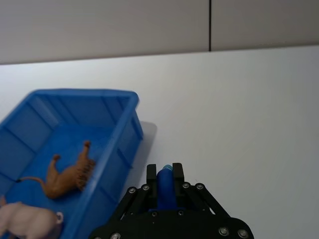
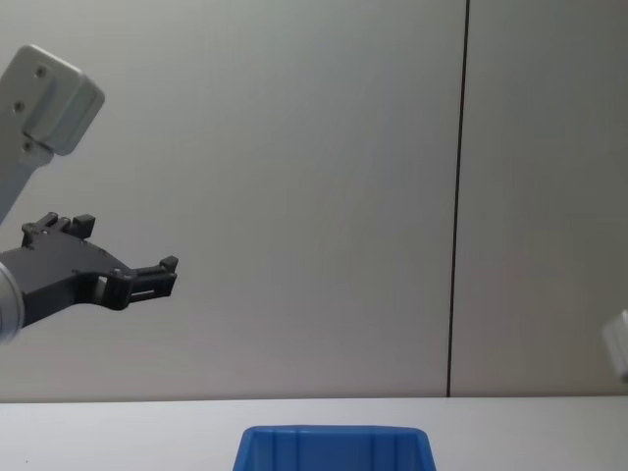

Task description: Pick up the two dolls from the table and place them into the box.

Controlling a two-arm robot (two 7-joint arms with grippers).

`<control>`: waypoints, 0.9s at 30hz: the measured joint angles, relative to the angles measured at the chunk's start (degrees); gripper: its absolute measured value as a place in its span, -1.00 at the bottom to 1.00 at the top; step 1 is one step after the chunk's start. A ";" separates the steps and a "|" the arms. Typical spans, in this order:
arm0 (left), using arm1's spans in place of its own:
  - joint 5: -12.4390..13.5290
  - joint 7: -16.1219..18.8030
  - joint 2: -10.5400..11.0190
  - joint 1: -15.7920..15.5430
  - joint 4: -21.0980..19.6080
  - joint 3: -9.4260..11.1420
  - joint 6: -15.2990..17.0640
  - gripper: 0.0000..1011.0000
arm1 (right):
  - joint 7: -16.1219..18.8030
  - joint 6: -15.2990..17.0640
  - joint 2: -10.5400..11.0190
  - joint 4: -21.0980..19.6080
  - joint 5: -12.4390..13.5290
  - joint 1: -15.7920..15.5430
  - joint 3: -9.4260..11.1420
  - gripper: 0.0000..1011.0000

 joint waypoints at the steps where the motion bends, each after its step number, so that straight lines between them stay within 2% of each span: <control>1: 0.00 0.00 0.00 0.00 0.00 0.00 0.00 0.98 | 0.35 -0.32 -0.02 -0.59 -0.17 -0.03 -0.10 -0.65; 8: 0.00 0.00 0.00 0.00 0.00 0.00 0.00 0.98 | 2.29 -1.85 -0.21 -3.36 -0.99 -0.13 -0.66 -0.72; 20: 0.00 0.00 0.00 0.00 0.00 0.00 0.00 0.98 | 8.39 -4.93 -1.52 -7.39 -2.09 1.10 -2.26 -0.85; 22: 0.00 0.00 0.00 0.00 0.00 0.00 0.00 0.98 | 9.32 -5.24 -1.77 -7.42 -2.19 1.42 -2.47 -0.81; 27: 0.00 0.00 0.00 0.00 0.00 0.00 0.00 0.98 | 12.39 -6.21 -3.27 -6.30 -2.65 3.35 -3.54 -0.44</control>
